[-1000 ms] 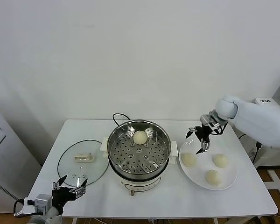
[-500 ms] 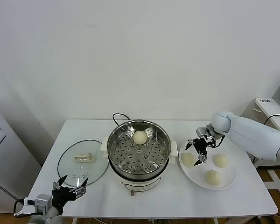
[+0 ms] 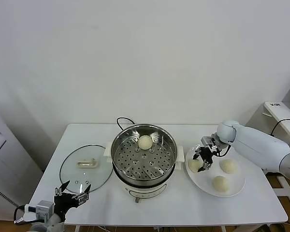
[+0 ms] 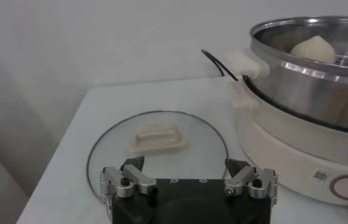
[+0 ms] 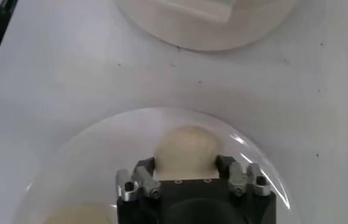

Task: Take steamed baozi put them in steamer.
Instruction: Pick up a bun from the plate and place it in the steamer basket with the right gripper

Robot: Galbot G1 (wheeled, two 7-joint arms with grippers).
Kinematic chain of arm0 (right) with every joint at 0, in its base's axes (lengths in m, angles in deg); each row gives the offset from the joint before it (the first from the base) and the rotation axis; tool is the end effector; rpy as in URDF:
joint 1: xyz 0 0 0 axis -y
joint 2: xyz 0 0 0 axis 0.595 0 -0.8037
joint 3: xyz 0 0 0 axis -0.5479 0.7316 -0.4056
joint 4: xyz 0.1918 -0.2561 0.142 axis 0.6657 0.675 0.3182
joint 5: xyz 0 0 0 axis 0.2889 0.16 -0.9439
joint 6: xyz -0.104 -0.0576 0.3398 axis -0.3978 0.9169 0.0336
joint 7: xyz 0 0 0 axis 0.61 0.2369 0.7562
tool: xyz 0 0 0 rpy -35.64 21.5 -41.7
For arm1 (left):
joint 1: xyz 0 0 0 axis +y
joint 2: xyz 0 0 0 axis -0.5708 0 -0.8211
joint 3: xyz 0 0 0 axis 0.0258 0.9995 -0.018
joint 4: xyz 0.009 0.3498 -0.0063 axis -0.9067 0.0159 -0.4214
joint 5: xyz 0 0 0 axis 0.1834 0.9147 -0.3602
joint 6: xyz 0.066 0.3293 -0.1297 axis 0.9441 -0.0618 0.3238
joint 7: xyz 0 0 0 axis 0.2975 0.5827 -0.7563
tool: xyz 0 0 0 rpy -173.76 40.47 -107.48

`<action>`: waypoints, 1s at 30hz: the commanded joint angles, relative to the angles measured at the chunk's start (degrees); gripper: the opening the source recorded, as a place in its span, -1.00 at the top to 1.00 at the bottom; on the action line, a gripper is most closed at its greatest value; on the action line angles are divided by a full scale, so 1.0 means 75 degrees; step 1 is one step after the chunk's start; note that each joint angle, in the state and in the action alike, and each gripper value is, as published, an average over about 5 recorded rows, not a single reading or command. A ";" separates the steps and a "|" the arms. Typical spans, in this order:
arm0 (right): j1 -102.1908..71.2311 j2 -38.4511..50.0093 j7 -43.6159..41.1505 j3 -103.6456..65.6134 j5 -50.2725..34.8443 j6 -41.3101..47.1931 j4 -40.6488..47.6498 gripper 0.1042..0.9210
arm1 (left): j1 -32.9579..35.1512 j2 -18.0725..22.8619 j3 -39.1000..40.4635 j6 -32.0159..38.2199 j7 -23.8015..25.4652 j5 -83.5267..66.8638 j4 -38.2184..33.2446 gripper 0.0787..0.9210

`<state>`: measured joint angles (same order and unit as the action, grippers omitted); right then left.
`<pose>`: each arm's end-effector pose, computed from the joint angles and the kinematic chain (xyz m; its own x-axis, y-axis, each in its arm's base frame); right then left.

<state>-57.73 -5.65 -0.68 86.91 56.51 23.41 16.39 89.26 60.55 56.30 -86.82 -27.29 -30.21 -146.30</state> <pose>0.5630 -0.1557 -0.2456 -0.0489 -0.2831 0.9578 -0.9728 -0.2040 -0.1100 0.1777 0.0848 -0.2689 -0.8675 0.0963 0.4881 0.1431 0.9879 0.0593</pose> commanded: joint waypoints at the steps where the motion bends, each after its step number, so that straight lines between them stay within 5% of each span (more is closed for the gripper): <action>1: -0.0130 -0.0010 0.0059 -0.0151 0.0129 0.0030 0.0051 0.07 | 0.0012 0.0025 -0.0005 -0.0008 -0.0004 -0.0001 -0.0027 -0.77; 19: 0.4057 0.1549 -0.0920 0.2828 -0.2843 0.1460 -0.2159 0.13 | 0.0042 0.0044 -0.0039 -0.0096 -0.0051 0.0018 -0.0010 -0.77; 30: 0.6348 0.1141 -0.0675 0.4156 -0.4970 0.2655 -0.3199 0.13 | 0.0036 -0.0025 -0.0033 -0.0063 -0.0051 0.0019 0.0048 -0.77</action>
<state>-25.29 3.19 -6.22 109.07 33.34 36.16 -0.54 89.57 60.49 56.04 -87.42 -27.70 -30.09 -146.16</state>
